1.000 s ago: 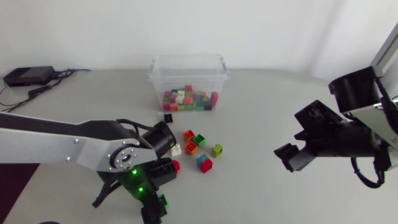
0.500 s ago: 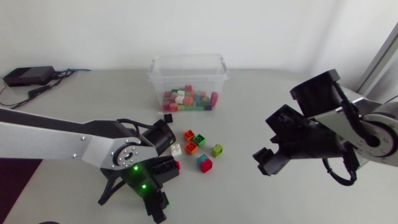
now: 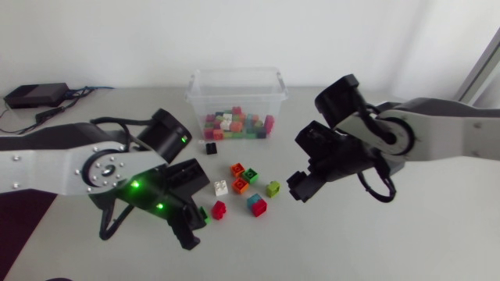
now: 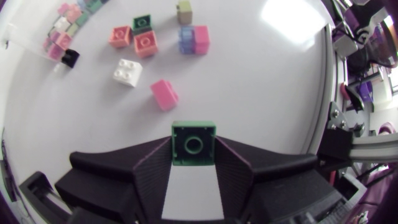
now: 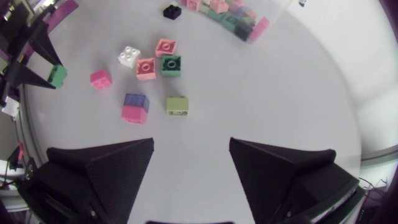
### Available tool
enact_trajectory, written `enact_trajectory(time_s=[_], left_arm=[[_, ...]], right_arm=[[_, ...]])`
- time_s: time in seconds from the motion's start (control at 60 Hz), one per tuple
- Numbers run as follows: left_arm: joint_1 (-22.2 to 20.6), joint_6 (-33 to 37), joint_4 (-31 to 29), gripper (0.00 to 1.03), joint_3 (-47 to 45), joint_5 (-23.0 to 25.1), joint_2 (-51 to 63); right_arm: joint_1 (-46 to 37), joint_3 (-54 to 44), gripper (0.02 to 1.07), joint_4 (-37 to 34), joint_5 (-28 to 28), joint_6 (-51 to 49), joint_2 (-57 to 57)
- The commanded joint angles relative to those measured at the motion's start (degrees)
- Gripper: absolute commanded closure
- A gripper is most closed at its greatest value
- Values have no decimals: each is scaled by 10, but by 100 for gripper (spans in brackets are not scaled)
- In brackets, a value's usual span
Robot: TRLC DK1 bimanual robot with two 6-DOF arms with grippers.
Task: Place the duplo bricks in the container
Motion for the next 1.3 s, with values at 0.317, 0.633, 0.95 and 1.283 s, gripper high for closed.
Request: enact_trajectory(time_s=[0.317,0.633,0.95,1.283], left_arm=[[83,14,14,71,106,13,-51],[117,0,66,71,174,30,-14],[147,-20,120,71,221,45,27],[163,-38,173,70,247,55,59]], right_arm=[[19,97,19,-4,-15,17,190],[22,174,22,-38,-15,13,263],[27,222,33,-71,-14,15,309],[35,238,56,-93,-12,18,342]])
